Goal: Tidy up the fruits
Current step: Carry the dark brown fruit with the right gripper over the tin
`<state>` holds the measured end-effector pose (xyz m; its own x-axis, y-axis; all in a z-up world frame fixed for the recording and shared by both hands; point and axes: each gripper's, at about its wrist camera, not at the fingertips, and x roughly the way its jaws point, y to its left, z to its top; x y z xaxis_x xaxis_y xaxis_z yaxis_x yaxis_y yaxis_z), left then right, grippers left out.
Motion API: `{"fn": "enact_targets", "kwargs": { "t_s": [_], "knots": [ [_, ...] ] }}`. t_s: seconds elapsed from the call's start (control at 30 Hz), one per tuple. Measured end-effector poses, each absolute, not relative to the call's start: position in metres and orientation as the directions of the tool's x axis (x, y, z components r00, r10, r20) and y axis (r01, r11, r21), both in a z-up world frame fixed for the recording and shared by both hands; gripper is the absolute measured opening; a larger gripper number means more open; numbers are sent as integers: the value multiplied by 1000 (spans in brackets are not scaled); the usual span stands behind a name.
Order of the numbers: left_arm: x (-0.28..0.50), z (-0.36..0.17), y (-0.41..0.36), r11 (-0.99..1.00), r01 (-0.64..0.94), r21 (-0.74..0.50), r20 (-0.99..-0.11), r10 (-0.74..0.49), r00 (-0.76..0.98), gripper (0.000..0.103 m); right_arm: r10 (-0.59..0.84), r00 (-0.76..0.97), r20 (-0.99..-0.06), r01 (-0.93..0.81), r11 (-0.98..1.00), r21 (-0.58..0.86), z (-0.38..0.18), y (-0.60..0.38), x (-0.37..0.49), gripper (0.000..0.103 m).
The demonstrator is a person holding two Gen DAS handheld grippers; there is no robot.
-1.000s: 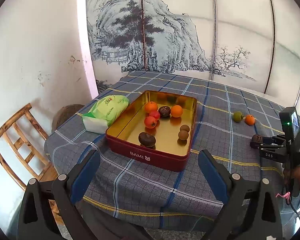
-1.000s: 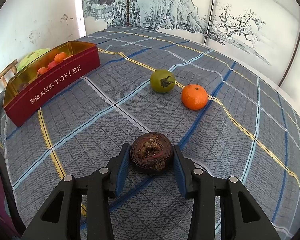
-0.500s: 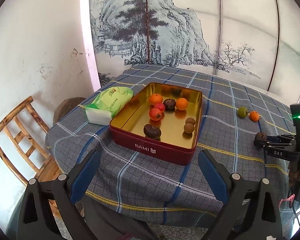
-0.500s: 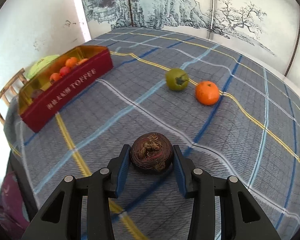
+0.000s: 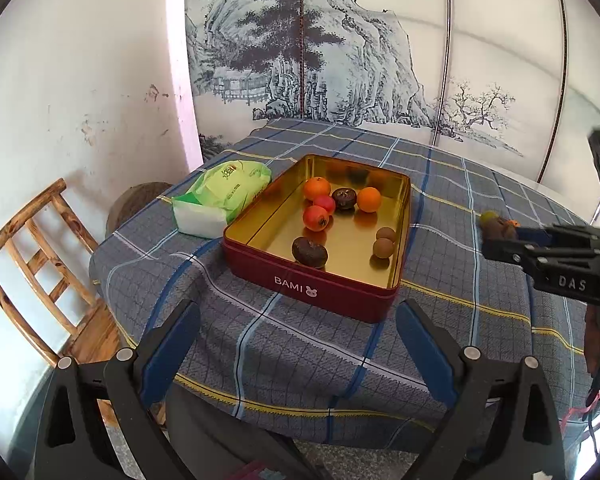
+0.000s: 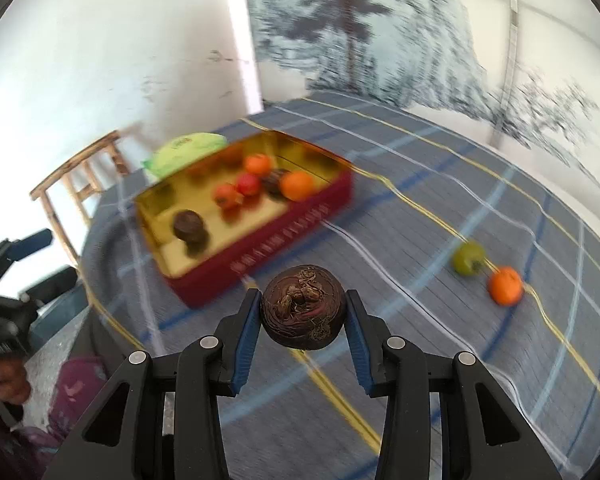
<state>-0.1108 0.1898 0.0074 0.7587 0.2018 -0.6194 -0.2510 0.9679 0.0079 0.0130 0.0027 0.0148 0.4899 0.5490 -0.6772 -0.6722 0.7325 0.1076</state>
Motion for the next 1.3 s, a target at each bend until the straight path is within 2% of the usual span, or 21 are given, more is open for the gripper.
{"fn": "enact_targets", "kwargs": {
  "t_s": [0.27,0.57,1.3],
  "knots": [
    [-113,3,193,966,-258,1,-628,201,752,97,592,445,-672,-740,666,97,26,55,16,42],
    [-115,-1,200,962,-272,-12,-638,202,743,97,591,405,-698,-769,633,89,14,98,34,42],
    [-115,-6,209,958,-286,-29,-657,197,727,97,519,379,-766,-771,635,49,-16,145,62,43]
  ]
}}
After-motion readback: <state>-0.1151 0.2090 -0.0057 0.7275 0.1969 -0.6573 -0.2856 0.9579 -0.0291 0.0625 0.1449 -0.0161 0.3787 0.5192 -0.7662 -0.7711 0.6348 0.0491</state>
